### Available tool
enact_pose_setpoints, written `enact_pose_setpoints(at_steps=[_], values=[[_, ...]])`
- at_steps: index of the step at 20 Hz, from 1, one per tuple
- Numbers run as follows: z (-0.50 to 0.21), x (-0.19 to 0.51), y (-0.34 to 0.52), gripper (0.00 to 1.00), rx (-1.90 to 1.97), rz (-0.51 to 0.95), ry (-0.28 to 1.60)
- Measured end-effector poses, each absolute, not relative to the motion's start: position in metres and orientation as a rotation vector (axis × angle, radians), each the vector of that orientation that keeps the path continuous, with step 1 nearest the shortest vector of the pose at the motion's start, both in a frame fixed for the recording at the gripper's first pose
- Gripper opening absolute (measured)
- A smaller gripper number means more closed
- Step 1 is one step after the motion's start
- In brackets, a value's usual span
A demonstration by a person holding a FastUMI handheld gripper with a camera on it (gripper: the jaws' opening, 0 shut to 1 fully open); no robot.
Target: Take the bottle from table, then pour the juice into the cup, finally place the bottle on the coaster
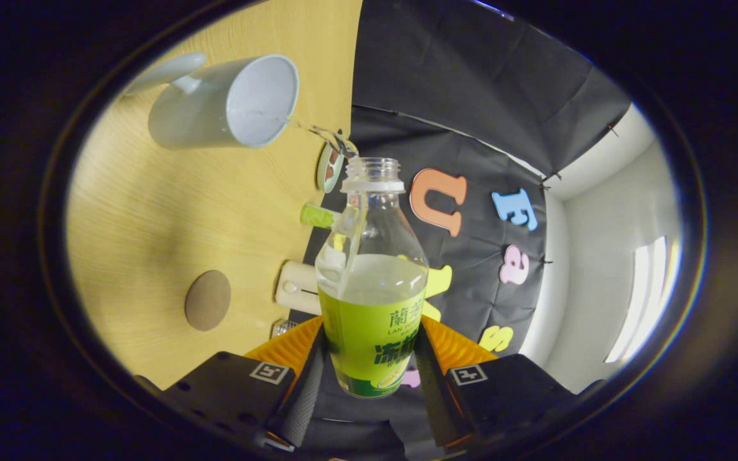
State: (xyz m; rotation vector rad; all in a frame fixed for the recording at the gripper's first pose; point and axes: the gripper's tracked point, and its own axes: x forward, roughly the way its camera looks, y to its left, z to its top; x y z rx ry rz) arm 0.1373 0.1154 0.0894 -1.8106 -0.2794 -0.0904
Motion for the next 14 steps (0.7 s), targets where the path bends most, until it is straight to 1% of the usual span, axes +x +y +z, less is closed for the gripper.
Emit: enact_pose_setpoints(at_steps=[14], values=[[0.0970, 0.1368, 0.1202, 0.77, -1.852, -0.099, -0.298]])
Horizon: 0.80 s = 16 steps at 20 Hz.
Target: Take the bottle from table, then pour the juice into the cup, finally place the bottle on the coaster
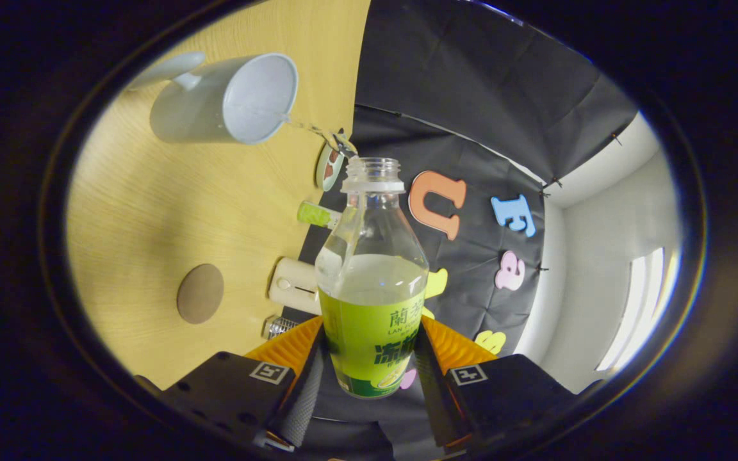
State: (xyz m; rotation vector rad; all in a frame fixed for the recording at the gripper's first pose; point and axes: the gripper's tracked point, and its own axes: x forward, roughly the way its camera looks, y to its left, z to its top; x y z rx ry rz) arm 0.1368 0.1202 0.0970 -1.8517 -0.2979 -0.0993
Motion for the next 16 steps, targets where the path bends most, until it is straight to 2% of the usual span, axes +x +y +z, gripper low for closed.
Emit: enact_pose_setpoints(at_steps=[16], values=[[0.1034, 0.1361, 0.1255, 0.77, -1.898, -0.101, -0.312]])
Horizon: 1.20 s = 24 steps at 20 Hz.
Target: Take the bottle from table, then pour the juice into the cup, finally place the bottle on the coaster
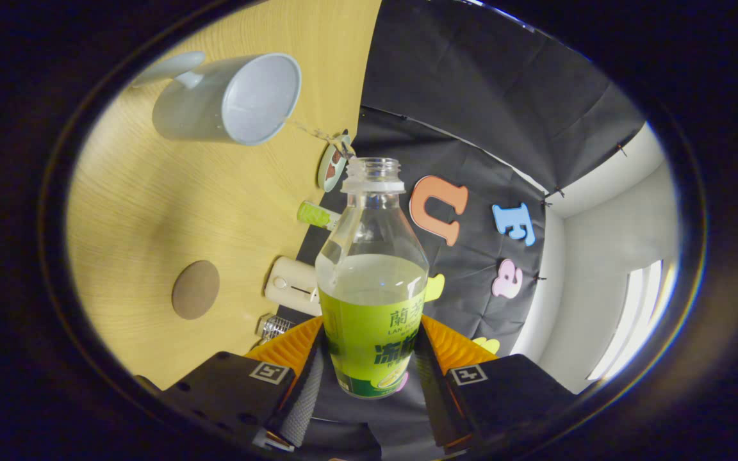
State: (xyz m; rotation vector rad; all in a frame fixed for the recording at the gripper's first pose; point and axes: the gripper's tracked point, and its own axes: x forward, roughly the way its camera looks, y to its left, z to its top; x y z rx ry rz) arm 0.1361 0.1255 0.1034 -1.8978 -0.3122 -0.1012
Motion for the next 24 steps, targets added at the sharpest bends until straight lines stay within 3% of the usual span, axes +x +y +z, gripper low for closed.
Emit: enact_pose_setpoints(at_steps=[24], values=[[0.118, 0.138, 0.139, 0.76, -1.972, -0.121, -0.351]])
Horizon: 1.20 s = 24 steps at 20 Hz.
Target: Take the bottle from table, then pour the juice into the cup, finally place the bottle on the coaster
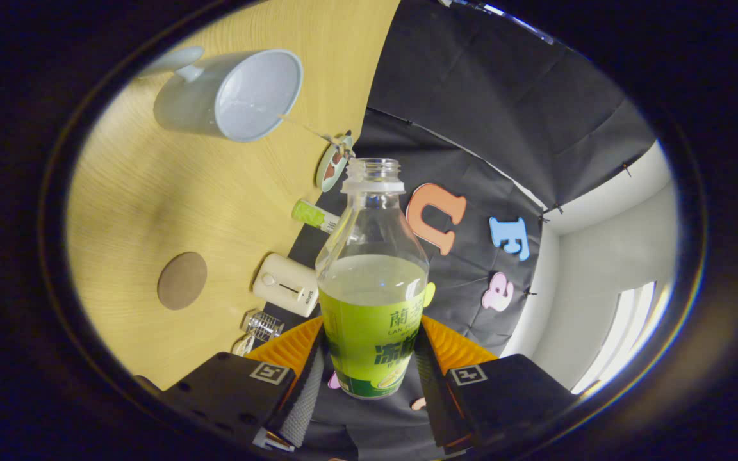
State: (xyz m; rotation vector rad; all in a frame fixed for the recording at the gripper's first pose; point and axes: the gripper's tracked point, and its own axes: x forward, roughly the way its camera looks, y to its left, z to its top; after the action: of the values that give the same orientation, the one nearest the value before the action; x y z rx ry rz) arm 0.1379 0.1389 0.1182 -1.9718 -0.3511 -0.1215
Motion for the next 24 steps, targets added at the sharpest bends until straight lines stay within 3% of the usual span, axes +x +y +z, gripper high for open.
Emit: enact_pose_setpoints(at_steps=[24], values=[[0.142, 0.133, 0.160, 0.76, -2.067, -0.181, -0.457]])
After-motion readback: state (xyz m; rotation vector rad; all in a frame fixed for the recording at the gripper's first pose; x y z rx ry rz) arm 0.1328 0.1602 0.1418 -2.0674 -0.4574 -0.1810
